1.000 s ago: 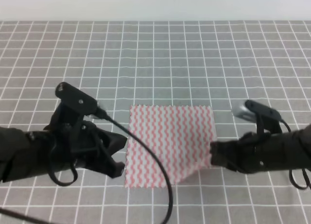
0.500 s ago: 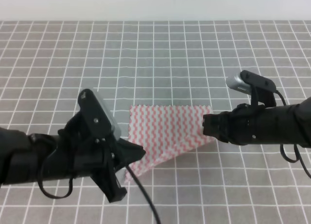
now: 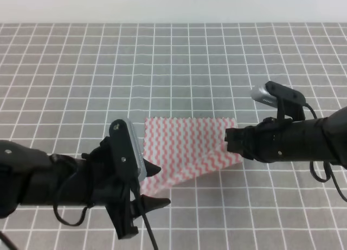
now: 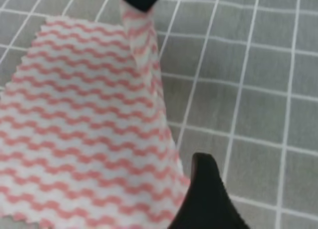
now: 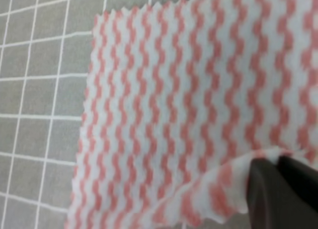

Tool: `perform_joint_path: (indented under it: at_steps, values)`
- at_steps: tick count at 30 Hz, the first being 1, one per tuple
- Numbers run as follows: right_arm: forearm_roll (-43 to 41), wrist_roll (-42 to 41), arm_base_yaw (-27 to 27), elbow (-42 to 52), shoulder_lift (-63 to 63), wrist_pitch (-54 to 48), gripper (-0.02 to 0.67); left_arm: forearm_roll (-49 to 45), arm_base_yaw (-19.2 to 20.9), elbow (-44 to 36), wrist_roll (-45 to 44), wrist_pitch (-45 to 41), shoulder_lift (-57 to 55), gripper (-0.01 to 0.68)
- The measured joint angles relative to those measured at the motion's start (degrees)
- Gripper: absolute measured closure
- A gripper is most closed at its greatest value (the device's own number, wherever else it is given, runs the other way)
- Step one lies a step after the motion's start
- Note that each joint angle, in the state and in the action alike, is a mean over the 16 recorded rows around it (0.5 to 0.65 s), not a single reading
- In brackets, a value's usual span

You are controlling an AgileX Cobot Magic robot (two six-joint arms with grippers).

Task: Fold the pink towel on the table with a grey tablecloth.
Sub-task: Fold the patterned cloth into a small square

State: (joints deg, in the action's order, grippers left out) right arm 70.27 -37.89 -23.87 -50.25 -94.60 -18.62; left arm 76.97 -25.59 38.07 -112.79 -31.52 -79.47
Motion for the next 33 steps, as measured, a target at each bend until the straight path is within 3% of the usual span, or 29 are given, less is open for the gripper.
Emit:
perform_joint_path:
  at_steps: [6, 33]
  values:
    - [0.36, -0.03, 0.0, 0.0, 0.18, 0.73, 0.664, 0.04, 0.0, 0.0, -3.07, 1.21, -2.87, 0.231]
    - [0.55, -0.26, 0.0, 0.0, -0.15, 1.03, 0.664, 0.91, -0.01, 0.0, -6.64, 10.92, -11.4, 0.233]
